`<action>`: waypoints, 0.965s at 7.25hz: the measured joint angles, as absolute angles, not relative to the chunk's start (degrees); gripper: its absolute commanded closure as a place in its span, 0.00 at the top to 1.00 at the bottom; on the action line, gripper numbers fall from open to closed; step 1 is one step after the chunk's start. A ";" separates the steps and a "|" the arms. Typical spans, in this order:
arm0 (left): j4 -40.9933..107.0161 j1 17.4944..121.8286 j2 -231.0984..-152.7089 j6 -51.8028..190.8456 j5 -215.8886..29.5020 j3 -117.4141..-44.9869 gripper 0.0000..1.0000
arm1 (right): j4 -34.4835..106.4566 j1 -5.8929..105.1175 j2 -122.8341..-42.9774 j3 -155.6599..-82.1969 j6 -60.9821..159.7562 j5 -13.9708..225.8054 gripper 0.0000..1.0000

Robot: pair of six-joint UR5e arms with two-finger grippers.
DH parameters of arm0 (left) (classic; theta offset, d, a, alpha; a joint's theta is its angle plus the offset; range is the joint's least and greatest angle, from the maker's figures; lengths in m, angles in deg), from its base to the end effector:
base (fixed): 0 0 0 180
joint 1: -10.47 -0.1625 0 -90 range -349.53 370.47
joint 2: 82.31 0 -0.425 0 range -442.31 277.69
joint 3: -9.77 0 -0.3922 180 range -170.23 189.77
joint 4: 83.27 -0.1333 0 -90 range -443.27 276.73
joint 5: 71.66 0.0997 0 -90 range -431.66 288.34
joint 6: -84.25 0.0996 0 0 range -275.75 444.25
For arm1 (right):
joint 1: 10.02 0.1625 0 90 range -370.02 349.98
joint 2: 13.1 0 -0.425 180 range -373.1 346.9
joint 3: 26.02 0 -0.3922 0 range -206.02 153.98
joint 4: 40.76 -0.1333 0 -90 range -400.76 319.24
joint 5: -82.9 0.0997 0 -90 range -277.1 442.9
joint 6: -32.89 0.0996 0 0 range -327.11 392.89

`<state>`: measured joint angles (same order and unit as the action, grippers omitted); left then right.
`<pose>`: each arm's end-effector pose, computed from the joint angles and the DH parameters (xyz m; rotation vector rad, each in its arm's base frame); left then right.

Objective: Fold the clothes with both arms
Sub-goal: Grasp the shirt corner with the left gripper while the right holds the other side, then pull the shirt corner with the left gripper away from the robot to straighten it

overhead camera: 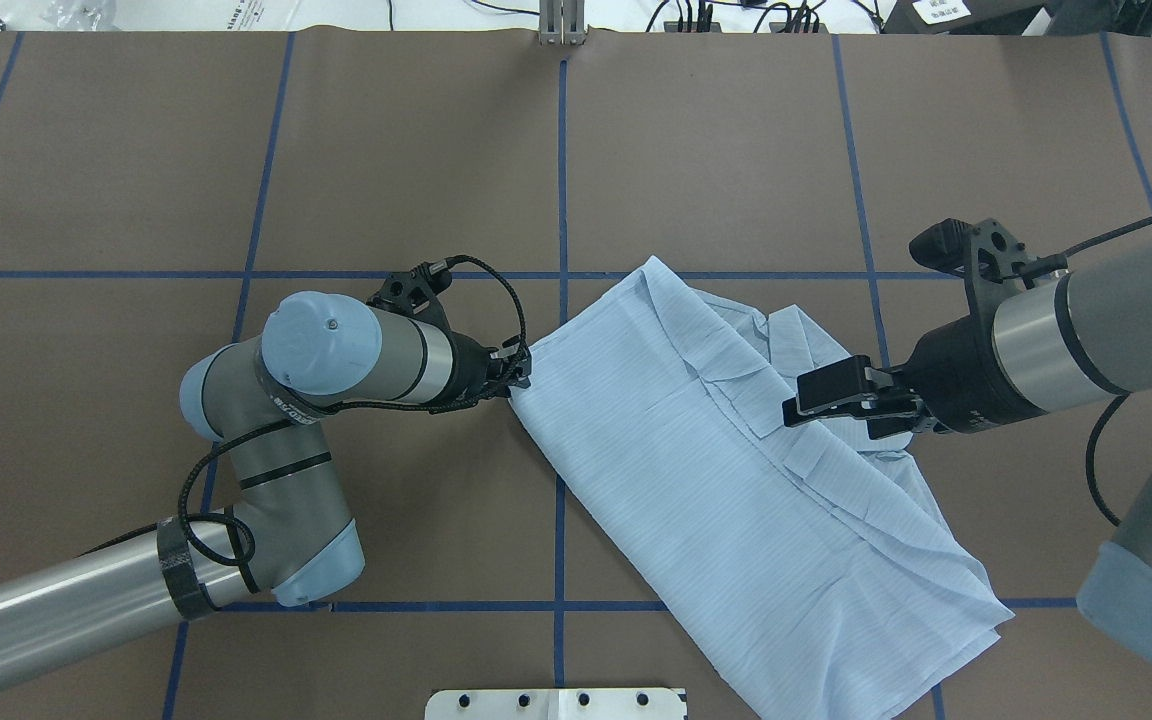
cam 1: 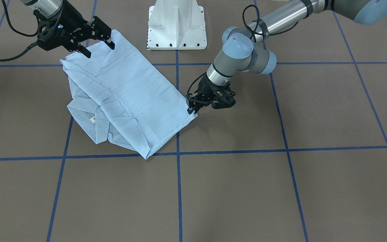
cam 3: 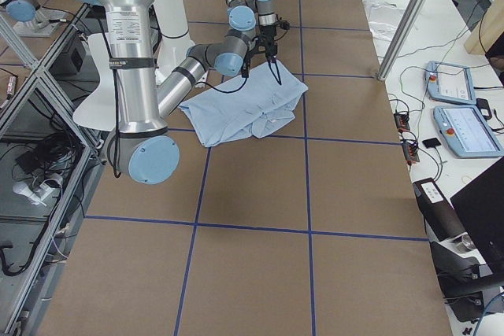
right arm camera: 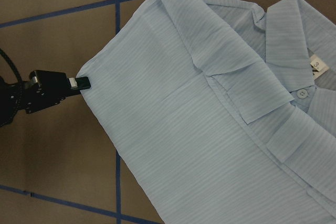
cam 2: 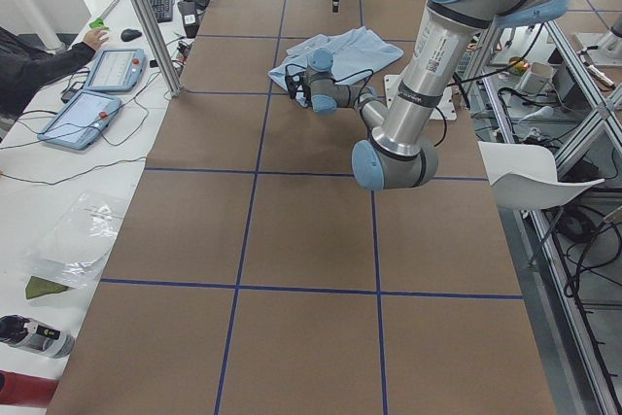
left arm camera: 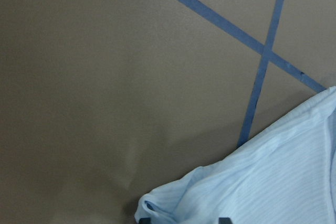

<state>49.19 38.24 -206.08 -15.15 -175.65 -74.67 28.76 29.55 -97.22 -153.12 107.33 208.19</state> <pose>0.5738 -0.4256 0.2683 -0.0139 1.2542 -0.4119 -0.2969 -0.3436 0.2650 0.0072 -1.1975 0.0269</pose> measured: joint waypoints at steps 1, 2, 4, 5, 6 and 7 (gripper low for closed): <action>49.19 38.25 -206.11 -15.15 -175.72 -74.77 0.00 | 28.76 29.71 -97.26 -153.16 107.33 208.27 1.00; 49.18 38.39 -206.09 -15.13 -175.79 -74.98 0.00 | 28.76 30.05 -97.27 -153.19 107.33 208.45 1.00; 49.02 41.22 -205.93 -14.72 -176.03 -75.10 0.00 | 28.76 30.97 -97.22 -153.20 107.33 208.70 1.00; 48.65 43.90 -205.97 -13.81 -176.08 -74.91 0.00 | 28.76 31.49 -97.21 -153.20 107.33 208.74 1.00; 48.26 46.61 -206.34 -11.96 -176.07 -74.08 0.00 | 28.76 31.98 -97.18 -153.20 107.33 208.75 1.00; 48.14 48.93 -207.79 -10.14 -176.00 -71.67 0.00 | 28.76 32.37 -97.15 -153.20 107.33 208.75 1.00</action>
